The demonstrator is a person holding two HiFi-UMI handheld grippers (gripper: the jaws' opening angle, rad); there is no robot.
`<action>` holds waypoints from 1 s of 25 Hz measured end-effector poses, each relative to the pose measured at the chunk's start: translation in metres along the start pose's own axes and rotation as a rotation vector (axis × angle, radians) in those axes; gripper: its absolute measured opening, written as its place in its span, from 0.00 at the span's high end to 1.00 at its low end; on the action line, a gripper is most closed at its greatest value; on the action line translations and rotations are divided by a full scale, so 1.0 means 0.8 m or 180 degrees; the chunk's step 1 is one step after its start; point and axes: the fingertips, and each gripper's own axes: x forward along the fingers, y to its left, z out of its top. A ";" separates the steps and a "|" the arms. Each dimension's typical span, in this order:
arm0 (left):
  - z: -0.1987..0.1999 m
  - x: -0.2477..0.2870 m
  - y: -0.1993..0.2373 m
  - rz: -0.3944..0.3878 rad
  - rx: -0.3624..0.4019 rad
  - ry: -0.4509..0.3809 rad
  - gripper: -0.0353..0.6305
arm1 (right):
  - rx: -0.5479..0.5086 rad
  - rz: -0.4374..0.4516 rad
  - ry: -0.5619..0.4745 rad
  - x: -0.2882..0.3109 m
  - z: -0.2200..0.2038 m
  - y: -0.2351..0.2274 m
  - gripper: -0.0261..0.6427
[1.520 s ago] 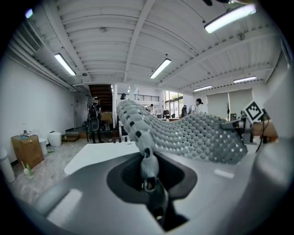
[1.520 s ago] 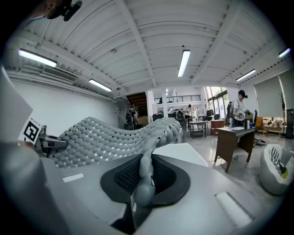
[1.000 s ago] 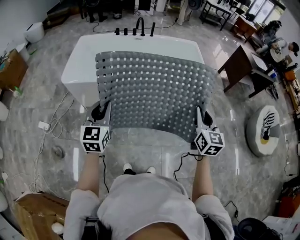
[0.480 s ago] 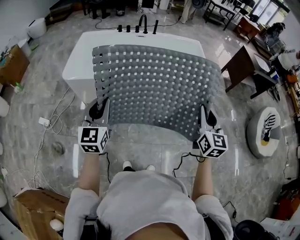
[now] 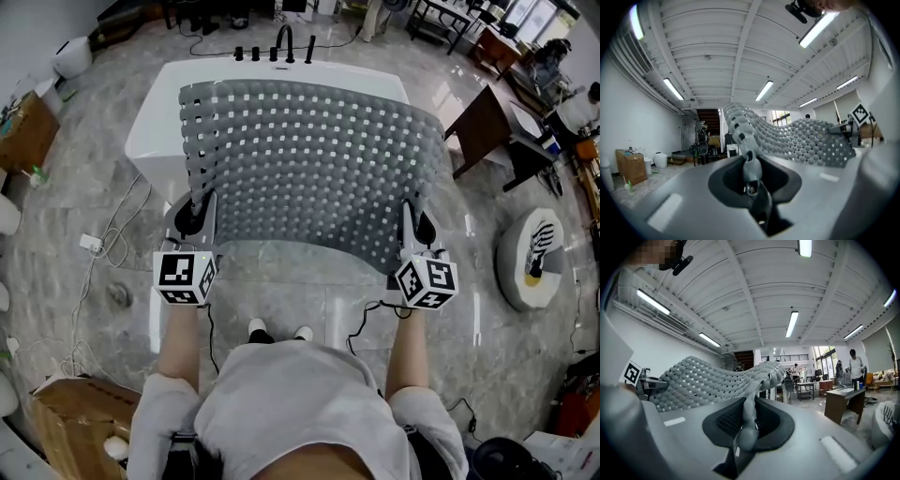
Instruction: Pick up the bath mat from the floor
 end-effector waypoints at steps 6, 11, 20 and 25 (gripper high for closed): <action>-0.002 -0.009 -0.008 0.0023 0.0047 -0.0027 0.86 | -0.0062 0.0008 -0.0017 -0.007 -0.005 -0.002 0.89; 0.003 -0.010 -0.011 0.0034 0.0034 -0.0018 0.86 | -0.0074 0.0020 -0.0022 -0.007 0.002 -0.005 0.89; 0.009 -0.017 -0.010 0.0038 0.0058 -0.0041 0.86 | -0.0068 0.0029 -0.0052 -0.012 0.005 0.000 0.88; 0.010 -0.017 -0.008 0.0047 0.0072 -0.0048 0.86 | -0.0087 0.0033 -0.0063 -0.010 0.006 0.002 0.88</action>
